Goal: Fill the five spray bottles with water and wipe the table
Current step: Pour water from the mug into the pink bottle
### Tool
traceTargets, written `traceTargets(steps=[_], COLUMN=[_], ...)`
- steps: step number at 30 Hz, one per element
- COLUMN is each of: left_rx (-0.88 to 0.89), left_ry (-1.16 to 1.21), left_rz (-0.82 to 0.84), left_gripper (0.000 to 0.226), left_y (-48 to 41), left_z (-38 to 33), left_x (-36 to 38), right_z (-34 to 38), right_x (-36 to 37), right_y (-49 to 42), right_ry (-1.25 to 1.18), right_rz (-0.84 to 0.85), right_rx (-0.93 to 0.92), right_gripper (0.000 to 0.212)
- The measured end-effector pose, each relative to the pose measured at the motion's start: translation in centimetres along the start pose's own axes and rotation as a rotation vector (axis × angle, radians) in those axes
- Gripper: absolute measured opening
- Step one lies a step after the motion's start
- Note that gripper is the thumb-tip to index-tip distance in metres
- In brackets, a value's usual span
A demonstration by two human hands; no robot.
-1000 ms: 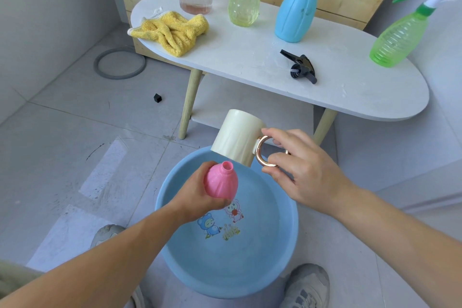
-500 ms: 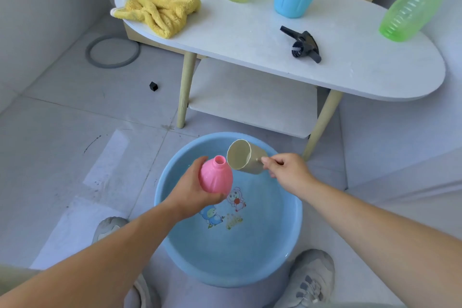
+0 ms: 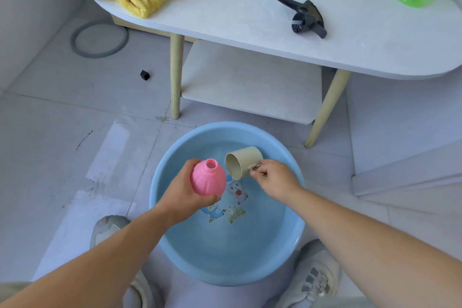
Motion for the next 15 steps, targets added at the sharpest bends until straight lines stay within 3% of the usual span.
traceTargets(steps=[15], left_rx=[-0.002], left_ry=[0.008], left_rz=[0.008], left_gripper=[0.082], left_y=[-0.14], left_z=[0.23], left_x=[-0.05], right_z=[-0.42], right_x=[0.84], right_y=[-0.18], right_ry=[0.054], right_rz=[0.059], right_rx=[0.053], right_gripper=[0.045])
Point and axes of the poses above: each hand's wrist, its own y-axis away from the middle knuckle, its own x-axis out of the palm, z = x × y, the point moved 10 cm from there along -y, towards the middle knuckle, and after that the axes turned 7 degrees about y, right-handed, at the moved point
